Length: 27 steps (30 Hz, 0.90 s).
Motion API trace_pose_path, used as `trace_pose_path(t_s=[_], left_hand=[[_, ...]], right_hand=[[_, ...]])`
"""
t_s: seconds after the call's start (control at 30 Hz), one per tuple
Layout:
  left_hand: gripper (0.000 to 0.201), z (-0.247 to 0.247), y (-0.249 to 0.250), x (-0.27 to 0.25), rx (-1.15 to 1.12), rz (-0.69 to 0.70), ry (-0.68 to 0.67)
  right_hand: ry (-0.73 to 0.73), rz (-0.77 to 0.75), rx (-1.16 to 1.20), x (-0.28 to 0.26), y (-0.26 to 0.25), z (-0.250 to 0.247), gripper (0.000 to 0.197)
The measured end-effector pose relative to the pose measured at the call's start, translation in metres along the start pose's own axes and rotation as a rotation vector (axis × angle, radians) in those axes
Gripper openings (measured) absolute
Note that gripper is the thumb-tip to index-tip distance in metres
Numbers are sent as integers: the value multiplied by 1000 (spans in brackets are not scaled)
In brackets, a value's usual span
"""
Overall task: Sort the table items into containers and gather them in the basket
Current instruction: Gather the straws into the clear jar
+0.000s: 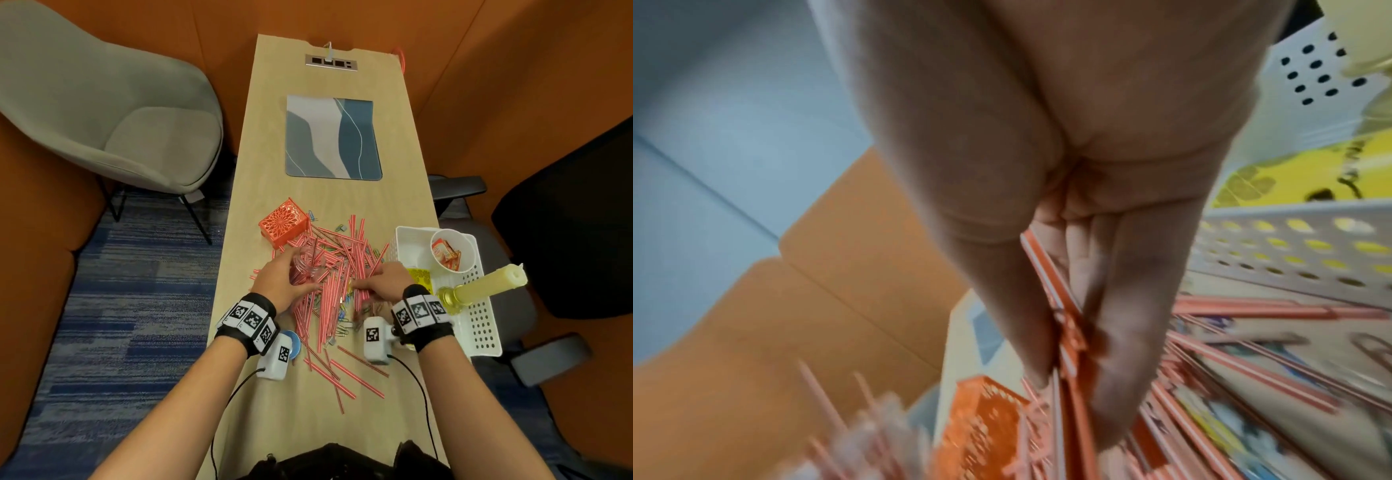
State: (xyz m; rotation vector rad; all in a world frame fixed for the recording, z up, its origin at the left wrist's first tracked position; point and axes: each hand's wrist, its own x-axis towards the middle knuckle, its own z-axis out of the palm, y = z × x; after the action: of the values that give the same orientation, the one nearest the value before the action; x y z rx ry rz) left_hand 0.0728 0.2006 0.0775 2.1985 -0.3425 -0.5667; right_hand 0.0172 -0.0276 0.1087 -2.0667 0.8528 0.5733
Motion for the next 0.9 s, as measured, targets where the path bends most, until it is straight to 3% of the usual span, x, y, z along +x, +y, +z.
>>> trace_pose_path(t_s=[0.17,0.33,0.47,0.63,0.8,0.9], left_hand=[[90,4,14,1,46,7,-30],[92,12,34,-3,28,38,-48],[92,15,44,-3,12,66,-70],[78,11,48,-2,-52,62,-27],[86,8,50,0,-1,63,-26],[93,10,46,1,11,48,-46]], right_hand=[[168,-316,657,-38,-29,-24,40],[417,-528,801,-49,-54,-2,19],[502,-572,764,-46,-53,29,23],[477,-588,619,-43,-42,44,28],[480,-624,570,-47,-41,34,15],[510,-677,553,-46,-43,20,21]])
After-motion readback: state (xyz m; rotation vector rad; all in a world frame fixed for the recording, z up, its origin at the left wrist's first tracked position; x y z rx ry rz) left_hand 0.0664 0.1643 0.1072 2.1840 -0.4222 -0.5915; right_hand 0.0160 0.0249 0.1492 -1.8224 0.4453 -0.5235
